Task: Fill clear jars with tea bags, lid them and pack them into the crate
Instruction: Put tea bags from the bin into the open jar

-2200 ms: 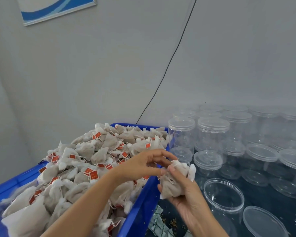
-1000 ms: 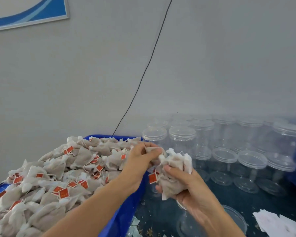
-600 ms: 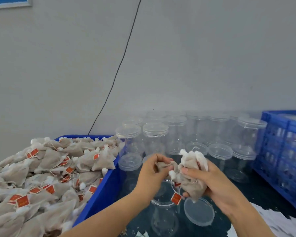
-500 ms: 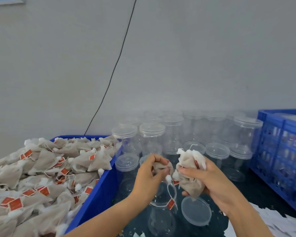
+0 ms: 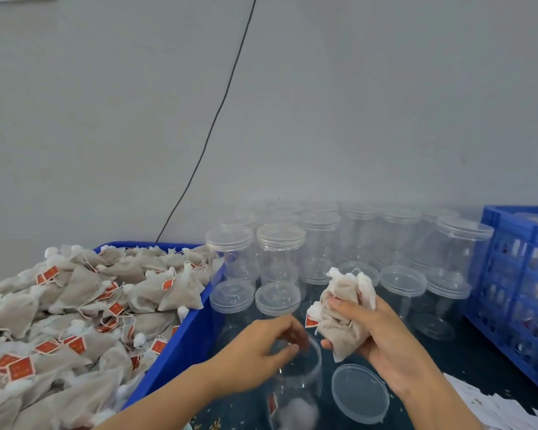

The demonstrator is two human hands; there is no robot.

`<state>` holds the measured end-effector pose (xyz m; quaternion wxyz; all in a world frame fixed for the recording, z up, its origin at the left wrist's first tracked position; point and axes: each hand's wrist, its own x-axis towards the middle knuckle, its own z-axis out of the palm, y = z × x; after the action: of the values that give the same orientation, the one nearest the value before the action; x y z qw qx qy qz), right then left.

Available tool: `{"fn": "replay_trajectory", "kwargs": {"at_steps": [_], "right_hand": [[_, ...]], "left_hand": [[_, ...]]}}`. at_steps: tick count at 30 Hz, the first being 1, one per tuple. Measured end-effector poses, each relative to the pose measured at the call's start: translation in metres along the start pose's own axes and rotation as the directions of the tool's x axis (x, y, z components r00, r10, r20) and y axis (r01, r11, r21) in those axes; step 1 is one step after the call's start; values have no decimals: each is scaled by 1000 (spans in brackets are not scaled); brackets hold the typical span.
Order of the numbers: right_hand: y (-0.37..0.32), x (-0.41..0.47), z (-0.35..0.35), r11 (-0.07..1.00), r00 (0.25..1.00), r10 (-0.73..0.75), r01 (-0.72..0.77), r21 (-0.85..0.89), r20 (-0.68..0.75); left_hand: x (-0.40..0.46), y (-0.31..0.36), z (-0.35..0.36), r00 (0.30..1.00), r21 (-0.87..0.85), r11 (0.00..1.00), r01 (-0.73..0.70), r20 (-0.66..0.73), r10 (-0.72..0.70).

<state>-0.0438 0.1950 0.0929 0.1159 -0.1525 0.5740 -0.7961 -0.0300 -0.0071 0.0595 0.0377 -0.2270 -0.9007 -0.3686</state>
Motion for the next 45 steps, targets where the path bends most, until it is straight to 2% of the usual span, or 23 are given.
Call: {"fn": "replay_trajectory", "kwargs": {"at_steps": [3, 5, 11, 16, 19, 21, 23, 25, 28, 30, 32, 35, 37, 38, 40, 43, 45], "right_hand": [[3, 1, 4, 1000, 1000, 20, -21, 13, 19], [6, 2, 6, 999, 998, 46, -46, 19, 32], [16, 3, 16, 998, 995, 61, -58, -36, 84], [19, 4, 18, 997, 993, 72, -71, -18, 95], [18, 4, 18, 998, 994, 60, -57, -41, 95], [18, 5, 17, 997, 998, 48, -45, -66, 39], [18, 7, 13, 997, 996, 38, -43, -58, -82], [15, 8, 7, 999, 984, 34, -37, -13, -173], [9, 9, -1, 998, 983, 17, -6, 61, -185], [6, 8, -5, 998, 985, 17, -5, 68, -174], [6, 7, -7, 996, 987, 24, -10, 86, -161], [7, 8, -5, 993, 989, 36, -19, 114, -147], [8, 7, -2, 991, 990, 48, -31, 129, -130], [9, 7, -1, 990, 992, 54, -38, 137, -117], [10, 7, 2, 987, 994, 69, -55, 150, -89], [13, 7, 7, 988, 995, 83, -75, 138, -55], [17, 7, 10, 988, 995, 95, -91, 127, -23]], "left_hand": [[-1, 5, 1, 975, -134, 991, -25, -221, -5], [0, 10, 0, 951, -268, 963, -39, -306, -46], [0, 15, 9, 922, -219, 966, -134, -386, 40], [0, 17, 12, 924, -306, 945, -117, -382, -10], [2, 22, 11, 892, -371, 921, -118, -447, -66], [4, 23, 7, 846, -405, 904, -136, -523, -107], [5, 20, 1, 780, -444, 886, -135, -598, -181], [3, 17, -5, 768, -449, 888, -100, -602, -218], [-3, 7, -6, 847, -203, 979, -2, -520, -106], [-5, 3, -4, 867, -30, 999, 41, -496, -51], [-5, 1, -3, 897, 81, 995, 61, -442, -19], [-4, 0, 0, 961, 379, 923, 65, -274, 44], [-3, 0, 1, 968, 427, 903, 45, -243, 67], [-3, 2, 1, 960, 363, 931, 38, -272, 67], [-3, 6, 1, 931, 116, 993, 6, -362, 37], [-2, 12, 2, 928, -171, 985, -1, -368, -63], [-3, 14, 4, 936, -239, 971, -2, -343, -83]]}}
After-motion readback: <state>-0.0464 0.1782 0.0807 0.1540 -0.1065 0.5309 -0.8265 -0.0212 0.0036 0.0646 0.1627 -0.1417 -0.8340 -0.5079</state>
